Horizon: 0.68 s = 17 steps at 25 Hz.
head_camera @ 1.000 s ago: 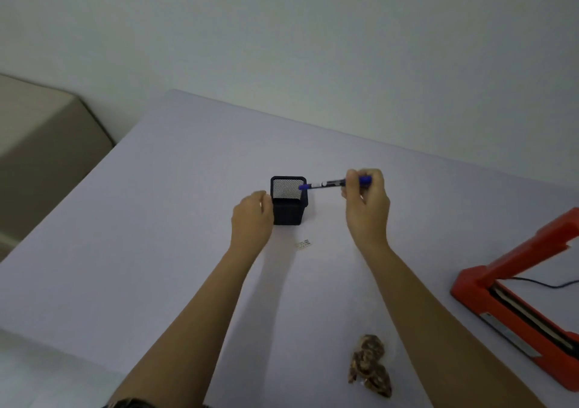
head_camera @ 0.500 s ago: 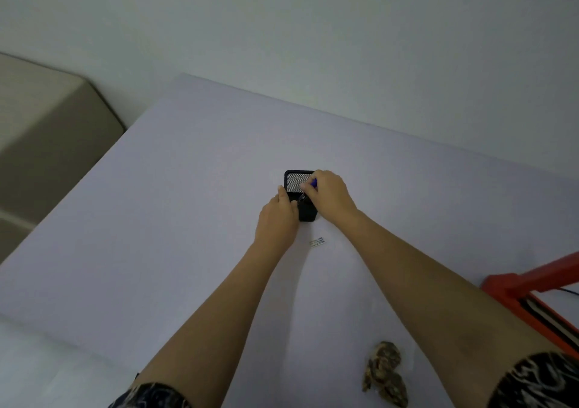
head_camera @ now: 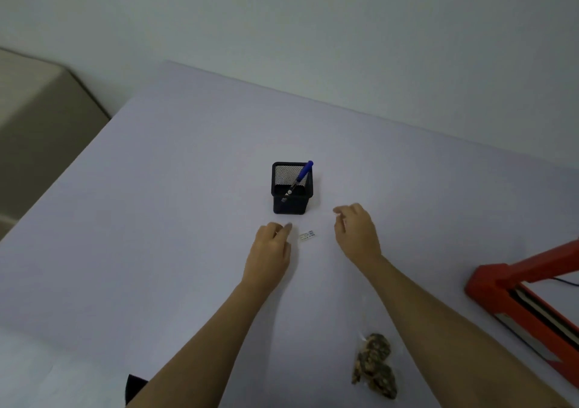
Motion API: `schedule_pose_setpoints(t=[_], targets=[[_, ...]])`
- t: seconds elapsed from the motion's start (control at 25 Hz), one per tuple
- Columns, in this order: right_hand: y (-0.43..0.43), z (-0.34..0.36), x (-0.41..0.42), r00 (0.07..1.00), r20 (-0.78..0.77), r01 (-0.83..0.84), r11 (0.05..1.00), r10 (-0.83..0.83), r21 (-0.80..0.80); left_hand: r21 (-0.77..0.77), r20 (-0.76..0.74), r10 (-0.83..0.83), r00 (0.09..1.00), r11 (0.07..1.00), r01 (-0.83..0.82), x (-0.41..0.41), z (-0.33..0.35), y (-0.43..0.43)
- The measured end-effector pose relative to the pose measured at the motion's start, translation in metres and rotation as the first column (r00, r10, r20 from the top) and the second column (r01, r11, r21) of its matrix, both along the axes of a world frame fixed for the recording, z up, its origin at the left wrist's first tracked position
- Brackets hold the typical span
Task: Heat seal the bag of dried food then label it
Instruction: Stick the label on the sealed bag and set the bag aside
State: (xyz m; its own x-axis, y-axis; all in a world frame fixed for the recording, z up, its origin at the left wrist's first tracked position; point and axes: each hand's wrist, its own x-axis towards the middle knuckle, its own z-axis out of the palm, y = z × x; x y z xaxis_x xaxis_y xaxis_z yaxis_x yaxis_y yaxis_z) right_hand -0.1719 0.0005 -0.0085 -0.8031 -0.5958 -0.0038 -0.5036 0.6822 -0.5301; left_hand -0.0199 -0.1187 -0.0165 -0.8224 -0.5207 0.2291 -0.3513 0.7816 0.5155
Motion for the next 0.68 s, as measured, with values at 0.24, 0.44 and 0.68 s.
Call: schedule_pose_setpoints(t=[0.24,0.44,0.68], targets=[[0.010,-0.028,0.041,0.968,0.060,-0.252,0.959,0.246,0.132,-0.074,0.312,-0.100,0.945,0.989,0.129,-0.001,-0.028,0.008],[0.003,-0.028,0.046,0.973,0.079,-0.225,0.961,0.215,0.159,-0.117,0.354,-0.092,0.931,0.983,0.142,-0.003,-0.026,0.008],[-0.011,-0.025,0.056,0.942,0.333,0.074,0.995,-0.045,-0.074,-0.068,0.360,-0.117,0.925,0.986,0.151,-0.002,-0.028,0.004]])
